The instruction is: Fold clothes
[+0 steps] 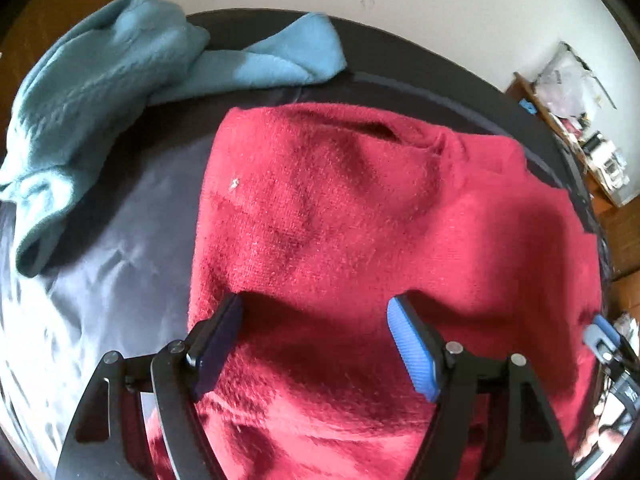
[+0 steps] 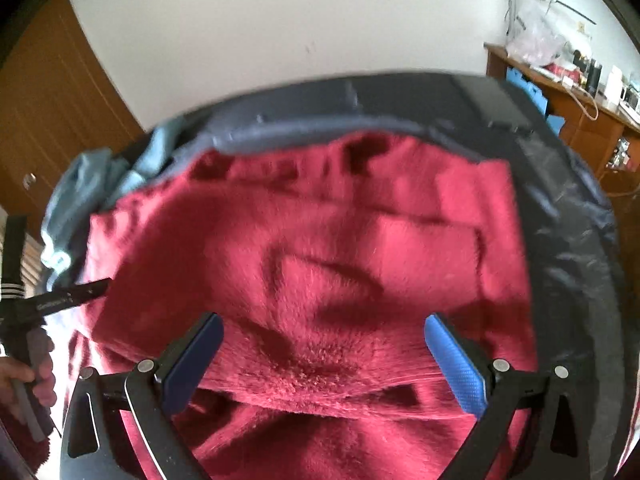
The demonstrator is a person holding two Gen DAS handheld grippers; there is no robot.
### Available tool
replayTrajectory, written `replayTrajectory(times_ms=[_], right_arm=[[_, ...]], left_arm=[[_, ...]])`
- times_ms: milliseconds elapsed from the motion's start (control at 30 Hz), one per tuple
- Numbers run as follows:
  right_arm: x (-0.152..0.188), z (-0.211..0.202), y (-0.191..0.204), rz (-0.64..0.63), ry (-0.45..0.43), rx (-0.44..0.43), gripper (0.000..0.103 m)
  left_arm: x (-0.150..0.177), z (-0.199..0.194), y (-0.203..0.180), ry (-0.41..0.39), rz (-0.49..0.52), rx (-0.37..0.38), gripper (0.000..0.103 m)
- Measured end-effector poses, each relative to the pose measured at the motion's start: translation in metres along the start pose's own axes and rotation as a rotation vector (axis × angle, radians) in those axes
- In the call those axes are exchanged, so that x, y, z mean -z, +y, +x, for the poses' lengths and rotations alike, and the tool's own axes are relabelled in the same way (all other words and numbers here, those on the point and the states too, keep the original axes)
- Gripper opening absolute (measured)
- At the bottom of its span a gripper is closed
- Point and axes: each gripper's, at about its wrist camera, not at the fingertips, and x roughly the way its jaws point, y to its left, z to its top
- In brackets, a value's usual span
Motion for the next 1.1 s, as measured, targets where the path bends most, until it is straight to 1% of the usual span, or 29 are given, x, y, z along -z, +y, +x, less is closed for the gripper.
replayTrajectory(times_ms=[67, 133, 167, 200, 233, 300, 433, 500, 533, 600, 633, 700, 800, 867, 967, 1033, 1100], right_arm=[[0.006, 0.015, 0.005, -0.029, 0.025, 0.060, 0.102], [0.010, 0.020, 0.014, -0.089, -0.010, 0.119, 0.103], [0.011, 0.023, 0.017, -0.107, -0.020, 0.140, 0.103], [0.010, 0.024, 0.017, -0.105, -0.026, 0.143, 0.103], [0.009, 0.025, 0.017, -0.102, -0.031, 0.147, 0.103], [0.006, 0.028, 0.017, -0.096, -0.042, 0.154, 0.103], [0.002, 0.030, 0.017, -0.094, -0.051, 0.161, 0.103], [0.000, 0.029, 0.019, -0.091, -0.047, 0.163, 0.103], [-0.002, 0.024, 0.022, -0.069, -0.029, 0.171, 0.103], [-0.006, 0.012, 0.029, -0.027, -0.009, 0.172, 0.103], [-0.005, -0.002, 0.037, -0.023, -0.050, 0.131, 0.103], [0.002, -0.024, 0.059, -0.067, -0.110, 0.071, 0.103], [0.022, -0.011, 0.090, -0.181, -0.049, 0.068, 0.103], [0.038, 0.010, 0.101, -0.241, 0.018, 0.107, 0.103], [0.045, 0.010, 0.105, -0.260, -0.047, 0.121, 0.103], [0.043, 0.010, 0.103, -0.267, -0.044, 0.109, 0.103], [0.040, 0.010, 0.099, -0.285, -0.031, 0.076, 0.103]], left_arm=[[-0.001, 0.001, 0.000, -0.002, 0.038, 0.003, 0.078], [-0.004, 0.003, 0.001, -0.014, 0.071, 0.001, 0.078], [-0.006, 0.004, 0.002, -0.027, 0.093, -0.012, 0.078], [-0.008, 0.007, 0.005, -0.035, 0.106, -0.023, 0.082], [-0.011, 0.011, 0.009, -0.037, 0.110, -0.028, 0.088], [-0.016, 0.014, 0.016, -0.049, 0.112, -0.012, 0.090], [-0.019, 0.015, 0.016, -0.047, 0.155, -0.007, 0.092], [-0.019, 0.012, 0.017, -0.023, 0.151, 0.008, 0.092], [-0.019, 0.009, 0.019, -0.011, 0.145, 0.018, 0.092], [-0.017, -0.006, 0.025, -0.019, 0.124, 0.024, 0.092], [-0.016, -0.014, 0.028, -0.026, 0.111, 0.028, 0.092], [-0.013, -0.029, 0.035, -0.038, 0.083, 0.040, 0.092], [-0.003, -0.046, 0.044, -0.049, 0.030, 0.047, 0.092], [0.008, -0.054, 0.047, -0.046, 0.001, 0.039, 0.092], [0.024, -0.061, 0.047, -0.040, -0.017, 0.019, 0.092], [0.038, -0.068, 0.047, -0.033, -0.025, 0.005, 0.092], [0.055, -0.075, 0.050, -0.018, -0.043, -0.003, 0.092]])
